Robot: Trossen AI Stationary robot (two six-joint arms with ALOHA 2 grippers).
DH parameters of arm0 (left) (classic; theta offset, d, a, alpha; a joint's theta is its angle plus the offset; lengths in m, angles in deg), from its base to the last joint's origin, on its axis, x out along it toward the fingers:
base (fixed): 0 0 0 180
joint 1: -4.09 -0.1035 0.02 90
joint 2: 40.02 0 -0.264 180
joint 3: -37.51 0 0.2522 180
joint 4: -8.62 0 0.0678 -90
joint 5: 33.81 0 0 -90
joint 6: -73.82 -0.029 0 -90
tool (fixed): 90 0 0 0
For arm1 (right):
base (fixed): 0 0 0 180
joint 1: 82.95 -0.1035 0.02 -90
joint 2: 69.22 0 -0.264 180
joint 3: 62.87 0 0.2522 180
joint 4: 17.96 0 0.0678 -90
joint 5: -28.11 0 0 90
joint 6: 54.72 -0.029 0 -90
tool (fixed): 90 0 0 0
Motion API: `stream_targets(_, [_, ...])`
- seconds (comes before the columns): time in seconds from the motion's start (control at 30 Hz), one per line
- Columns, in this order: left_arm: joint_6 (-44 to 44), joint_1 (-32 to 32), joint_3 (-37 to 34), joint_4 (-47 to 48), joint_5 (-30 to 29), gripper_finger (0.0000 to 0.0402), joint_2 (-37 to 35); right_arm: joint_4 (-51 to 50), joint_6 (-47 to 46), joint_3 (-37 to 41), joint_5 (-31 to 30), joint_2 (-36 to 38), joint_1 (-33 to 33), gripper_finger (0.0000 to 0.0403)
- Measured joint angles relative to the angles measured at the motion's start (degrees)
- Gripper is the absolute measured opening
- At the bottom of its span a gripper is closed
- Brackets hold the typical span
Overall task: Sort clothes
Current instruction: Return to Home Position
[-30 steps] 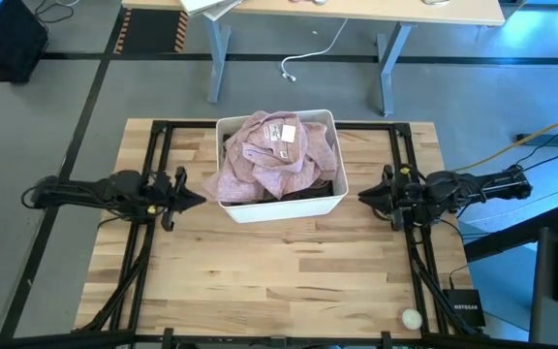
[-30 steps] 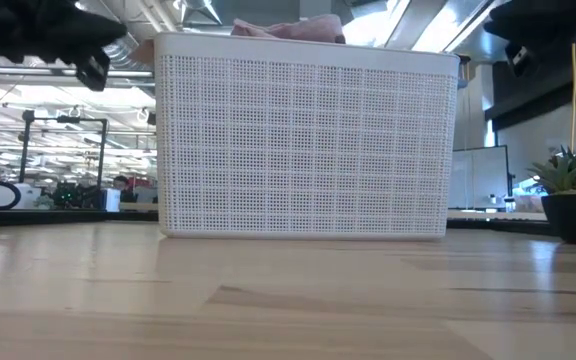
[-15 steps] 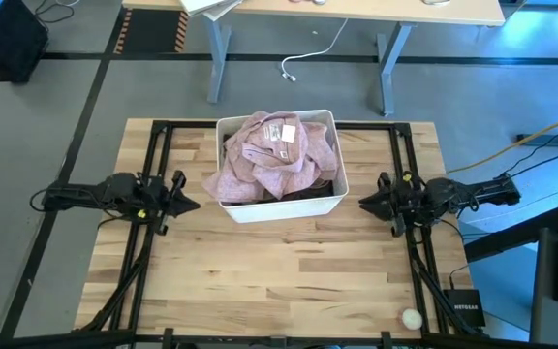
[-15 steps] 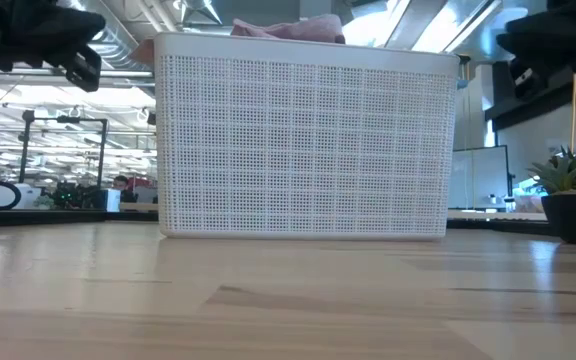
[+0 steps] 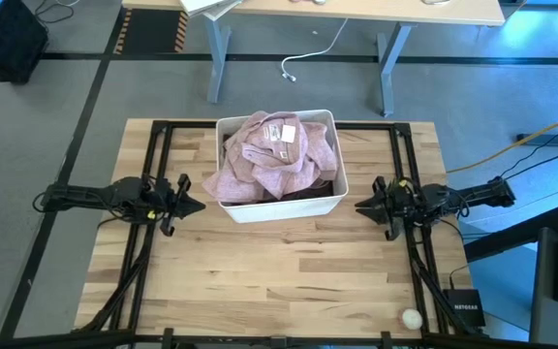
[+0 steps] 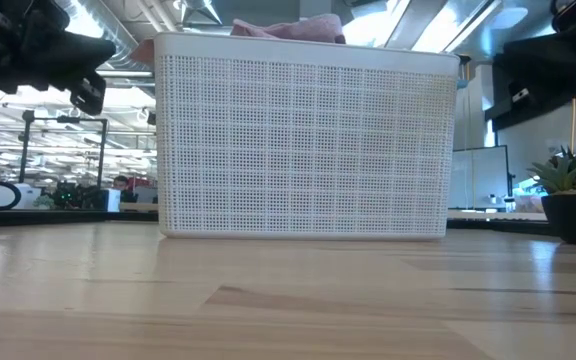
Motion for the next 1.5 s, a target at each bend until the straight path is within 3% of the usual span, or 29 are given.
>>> stream_targets(0.23, [-0.5,0.0,0.0,0.1,0.0,0.0004,0.0,-1.6,0.0,0.0,-4.0,-0.3,0.0,0.0083])
stream_targets(0.73, [-0.1,0.0,0.0,4.3,0.0,0.0004,0.3,-1.5,-0.4,0.0,-4.1,-0.5,0.0,0.0083])
stream_targets(0.87, [-0.1,0.0,0.0,4.4,0.0,0.0004,0.3,-0.9,-0.4,0.0,-8.5,-0.5,0.0,0.0083])
stream_targets(1.5, [-0.1,0.0,0.0,4.5,0.0,0.0004,0.3,-0.9,-0.4,0.0,-8.4,-0.5,0.0,0.0083])
